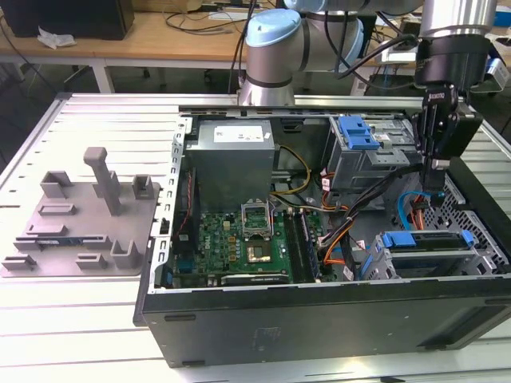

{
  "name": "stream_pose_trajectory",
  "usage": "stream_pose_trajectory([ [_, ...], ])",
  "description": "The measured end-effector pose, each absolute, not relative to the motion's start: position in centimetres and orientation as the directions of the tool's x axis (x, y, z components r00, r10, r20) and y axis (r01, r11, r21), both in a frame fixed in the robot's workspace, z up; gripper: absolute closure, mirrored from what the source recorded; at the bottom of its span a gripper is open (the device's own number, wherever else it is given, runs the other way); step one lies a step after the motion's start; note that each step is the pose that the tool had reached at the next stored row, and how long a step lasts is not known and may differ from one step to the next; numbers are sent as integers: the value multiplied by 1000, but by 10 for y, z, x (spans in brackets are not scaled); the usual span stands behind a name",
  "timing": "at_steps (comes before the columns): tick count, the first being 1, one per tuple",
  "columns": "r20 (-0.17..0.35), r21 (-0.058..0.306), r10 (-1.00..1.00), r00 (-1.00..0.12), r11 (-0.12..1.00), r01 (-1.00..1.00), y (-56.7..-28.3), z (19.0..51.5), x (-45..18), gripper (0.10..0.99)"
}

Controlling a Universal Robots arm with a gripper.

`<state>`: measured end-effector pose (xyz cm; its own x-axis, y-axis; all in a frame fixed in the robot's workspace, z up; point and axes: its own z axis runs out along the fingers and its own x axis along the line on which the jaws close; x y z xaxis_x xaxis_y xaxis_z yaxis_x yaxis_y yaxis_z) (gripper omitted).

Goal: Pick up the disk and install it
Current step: 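Insert the first disk wire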

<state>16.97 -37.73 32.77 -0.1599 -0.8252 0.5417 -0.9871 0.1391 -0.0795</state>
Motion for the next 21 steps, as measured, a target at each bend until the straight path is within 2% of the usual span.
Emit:
stream_pose_trajectory([
  [7, 539, -80, -827, -161, 140, -987, -382, 332, 170, 918],
  [13, 537, -82, -828, -162, 140, -987, -399, 335, 170, 918],
  [16, 528, -80, -834, -162, 141, -987, -409, 335, 170, 918],
  [21, 481, -76, -861, -163, 144, -987, -421, 335, 169, 918],
])
